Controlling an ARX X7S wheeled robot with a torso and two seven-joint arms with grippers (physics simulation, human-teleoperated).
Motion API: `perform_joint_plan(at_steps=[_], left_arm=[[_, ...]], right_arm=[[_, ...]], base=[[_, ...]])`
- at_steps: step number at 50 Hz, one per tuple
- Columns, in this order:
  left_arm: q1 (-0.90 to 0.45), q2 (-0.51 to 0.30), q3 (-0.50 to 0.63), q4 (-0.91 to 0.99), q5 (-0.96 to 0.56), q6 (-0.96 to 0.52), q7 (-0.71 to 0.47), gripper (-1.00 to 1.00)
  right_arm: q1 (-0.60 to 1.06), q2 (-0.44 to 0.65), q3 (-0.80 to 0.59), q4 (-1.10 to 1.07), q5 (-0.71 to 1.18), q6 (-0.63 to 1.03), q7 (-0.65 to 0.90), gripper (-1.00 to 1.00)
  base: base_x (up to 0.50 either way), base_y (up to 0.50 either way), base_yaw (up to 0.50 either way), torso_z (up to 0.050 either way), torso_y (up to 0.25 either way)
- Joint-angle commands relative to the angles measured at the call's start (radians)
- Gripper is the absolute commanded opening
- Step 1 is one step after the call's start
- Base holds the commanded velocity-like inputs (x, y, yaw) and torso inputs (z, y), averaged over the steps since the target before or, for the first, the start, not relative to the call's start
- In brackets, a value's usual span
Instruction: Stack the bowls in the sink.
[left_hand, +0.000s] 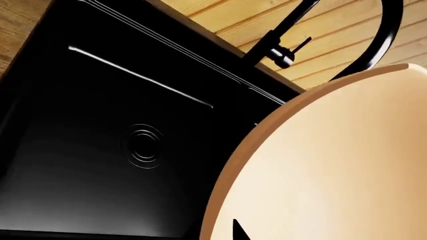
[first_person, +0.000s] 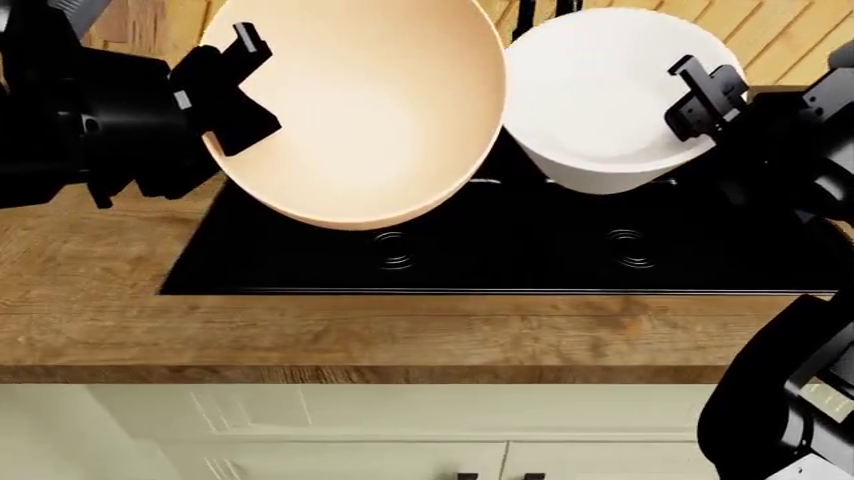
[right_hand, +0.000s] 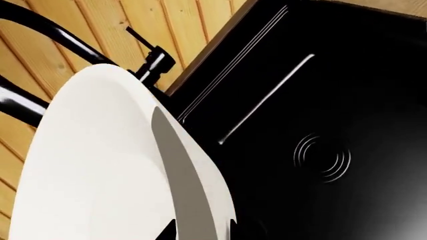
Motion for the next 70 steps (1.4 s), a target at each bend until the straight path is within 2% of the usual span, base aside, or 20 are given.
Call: perform_joint_plan(at_steps=[1, 14, 29, 46, 62, 70], left_arm=[[-0.007, -0.004, -0.002, 0.000, -0.004, 0.008, 0.028, -1.00], [-0.003, -0.008, 0.001, 0.007, -0.002, 0.015, 0.032, -1.00], [-0.010, -0.010, 0.008, 0.009, -0.006, 0.019, 0.030, -1.00], [-0.021, -0.007, 0.019, 0.004, -0.007, 0.019, 0.034, -1.00], [-0.016, -0.016, 0.019, 0.016, -0.010, 0.029, 0.037, -1.00], [-0.013, -0.015, 0.024, 0.019, -0.009, 0.033, 0.038, -1.00]], right_arm=[[0.002, 0.000, 0.000, -0.002, 0.021, -0.004, -0.002, -1.00], [-0.008, 0.001, -0.002, -0.003, 0.033, -0.008, 0.003, -1.00], [-0.015, 0.003, -0.016, -0.002, 0.036, -0.023, -0.016, -1.00], [-0.016, 0.007, -0.032, -0.007, 0.031, -0.050, -0.031, -1.00], [-0.022, 0.009, -0.032, -0.007, 0.047, -0.047, -0.011, -1.00], [-0.047, 0.013, -0.062, 0.021, 0.022, -0.062, -0.054, -1.00]], base=[[0.00, 0.39, 0.00, 0.000, 0.000], [0.00, 0.37, 0.00, 0.000, 0.000], [0.00, 0.07, 0.00, 0.000, 0.001], [0.25, 0.38, 0.00, 0.000, 0.001], [0.10, 0.00, 0.00, 0.001, 0.001], [0.26, 0.00, 0.00, 0.000, 0.001]])
